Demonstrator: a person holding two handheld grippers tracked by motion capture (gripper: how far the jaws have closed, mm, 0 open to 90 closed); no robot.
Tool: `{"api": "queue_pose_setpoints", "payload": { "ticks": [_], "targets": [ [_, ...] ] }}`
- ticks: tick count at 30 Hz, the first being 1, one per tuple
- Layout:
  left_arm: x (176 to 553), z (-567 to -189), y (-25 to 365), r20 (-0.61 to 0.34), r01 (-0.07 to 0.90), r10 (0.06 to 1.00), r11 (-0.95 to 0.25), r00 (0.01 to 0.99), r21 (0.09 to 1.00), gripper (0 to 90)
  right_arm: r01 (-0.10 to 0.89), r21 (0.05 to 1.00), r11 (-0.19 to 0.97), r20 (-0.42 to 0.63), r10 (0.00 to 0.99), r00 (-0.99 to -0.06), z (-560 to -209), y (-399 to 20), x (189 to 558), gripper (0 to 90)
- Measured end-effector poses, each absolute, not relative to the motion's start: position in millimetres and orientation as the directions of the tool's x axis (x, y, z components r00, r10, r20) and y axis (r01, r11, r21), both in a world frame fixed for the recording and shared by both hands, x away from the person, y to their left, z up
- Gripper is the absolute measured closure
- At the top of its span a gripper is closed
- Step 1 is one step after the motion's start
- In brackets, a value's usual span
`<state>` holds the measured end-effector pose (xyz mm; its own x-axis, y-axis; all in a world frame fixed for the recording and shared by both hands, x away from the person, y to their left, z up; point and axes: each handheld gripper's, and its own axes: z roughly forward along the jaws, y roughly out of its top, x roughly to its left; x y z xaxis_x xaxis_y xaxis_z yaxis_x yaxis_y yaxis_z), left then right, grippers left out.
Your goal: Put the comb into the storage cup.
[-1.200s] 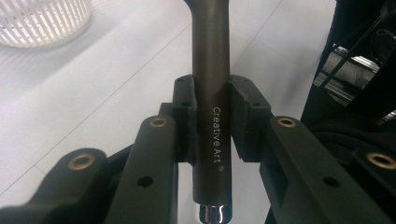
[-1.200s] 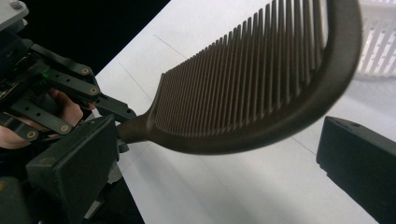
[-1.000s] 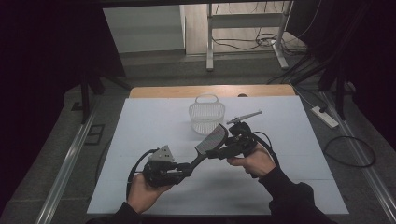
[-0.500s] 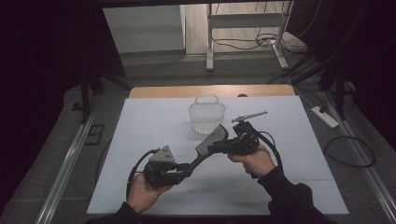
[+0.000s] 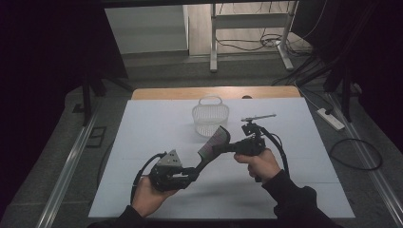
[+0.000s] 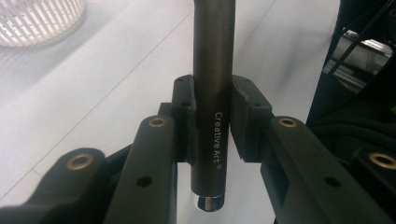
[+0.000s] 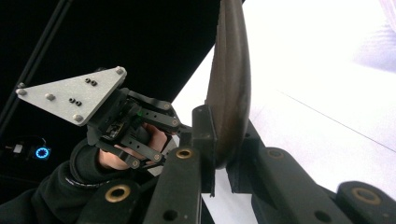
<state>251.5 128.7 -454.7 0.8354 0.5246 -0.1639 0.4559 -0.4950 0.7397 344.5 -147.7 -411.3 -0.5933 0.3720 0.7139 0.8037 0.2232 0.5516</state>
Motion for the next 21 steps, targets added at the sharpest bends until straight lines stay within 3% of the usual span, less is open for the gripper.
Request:
{"api": "queue_pose_setpoints", "payload": {
  "ticks": [7, 16, 21],
  "targets": [
    [255.3, -457.6, 131.0, -0.182, 0.485, 0.546, -0.483, 0.817, 0.729, 62.3, 0.781, 0.586, 0.216, 0.685, 0.383, -0.619, -407.6, -147.2, 342.4, 83.6],
    [257.4, -459.8, 132.3, -0.167, 0.493, 0.566, -0.492, 0.808, 0.718, 41.7, 0.743, 0.634, 0.215, 0.634, 0.407, -0.658, -403.6, -150.3, 341.0, 83.6],
    [258.7, -461.0, 135.8, -0.161, 0.500, 0.581, -0.488, 0.798, 0.716, 36.7, 0.731, 0.650, 0.210, 0.615, 0.420, -0.668, -402.8, -152.5, 341.4, 83.6]
  ]
}}
